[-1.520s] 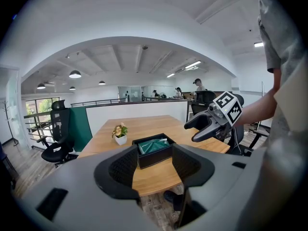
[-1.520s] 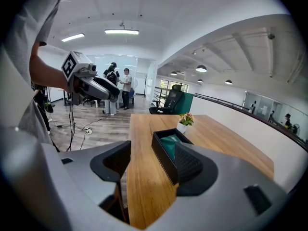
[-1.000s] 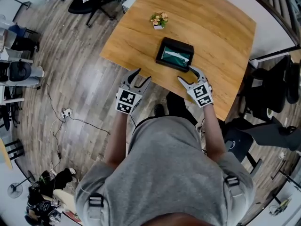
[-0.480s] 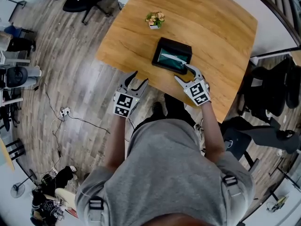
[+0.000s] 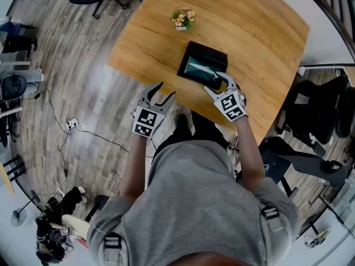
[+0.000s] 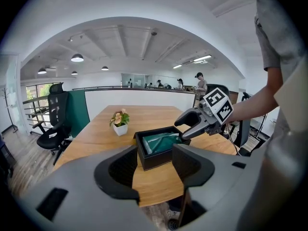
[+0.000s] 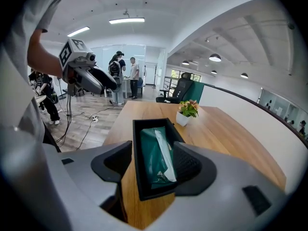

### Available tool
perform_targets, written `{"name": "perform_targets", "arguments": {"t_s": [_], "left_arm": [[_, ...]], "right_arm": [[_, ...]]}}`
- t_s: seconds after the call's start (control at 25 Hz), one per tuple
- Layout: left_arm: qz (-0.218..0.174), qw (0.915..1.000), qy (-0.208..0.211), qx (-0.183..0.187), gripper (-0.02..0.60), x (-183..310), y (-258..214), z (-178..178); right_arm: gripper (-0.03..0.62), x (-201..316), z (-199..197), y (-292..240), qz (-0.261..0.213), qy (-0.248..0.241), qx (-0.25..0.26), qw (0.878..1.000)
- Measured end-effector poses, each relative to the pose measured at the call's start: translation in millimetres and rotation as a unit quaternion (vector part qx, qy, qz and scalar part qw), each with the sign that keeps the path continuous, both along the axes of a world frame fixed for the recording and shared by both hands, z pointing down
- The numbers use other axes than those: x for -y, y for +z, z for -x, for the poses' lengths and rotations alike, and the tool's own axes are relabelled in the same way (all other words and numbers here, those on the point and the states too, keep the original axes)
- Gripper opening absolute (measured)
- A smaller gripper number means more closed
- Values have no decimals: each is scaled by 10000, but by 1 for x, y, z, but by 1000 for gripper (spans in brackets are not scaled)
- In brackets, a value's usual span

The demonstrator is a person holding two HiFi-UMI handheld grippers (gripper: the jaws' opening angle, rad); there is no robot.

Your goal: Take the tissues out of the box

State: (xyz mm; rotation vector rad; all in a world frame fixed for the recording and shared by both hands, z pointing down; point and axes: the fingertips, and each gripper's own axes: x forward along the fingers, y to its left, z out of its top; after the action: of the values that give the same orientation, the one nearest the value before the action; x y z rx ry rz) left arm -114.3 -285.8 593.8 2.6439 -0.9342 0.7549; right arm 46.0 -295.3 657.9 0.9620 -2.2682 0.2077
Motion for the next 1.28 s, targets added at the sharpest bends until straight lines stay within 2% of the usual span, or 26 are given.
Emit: {"name": "perform_targets", "arguments": {"t_s": [0.52,0.8,1.28], "left_arm": [[316,9990,286,164,241,11,30,-23],[412,9986,281,176,241,15,35,-23],[431,9989,110,174,241,17,39,-12]], "right_arm": [[278,33,4,40,299,-518,-456,9972],[256,46,18,49,375,-896,-797,9921],[124,46,23,67,846,-1063,-1048,9852]]}}
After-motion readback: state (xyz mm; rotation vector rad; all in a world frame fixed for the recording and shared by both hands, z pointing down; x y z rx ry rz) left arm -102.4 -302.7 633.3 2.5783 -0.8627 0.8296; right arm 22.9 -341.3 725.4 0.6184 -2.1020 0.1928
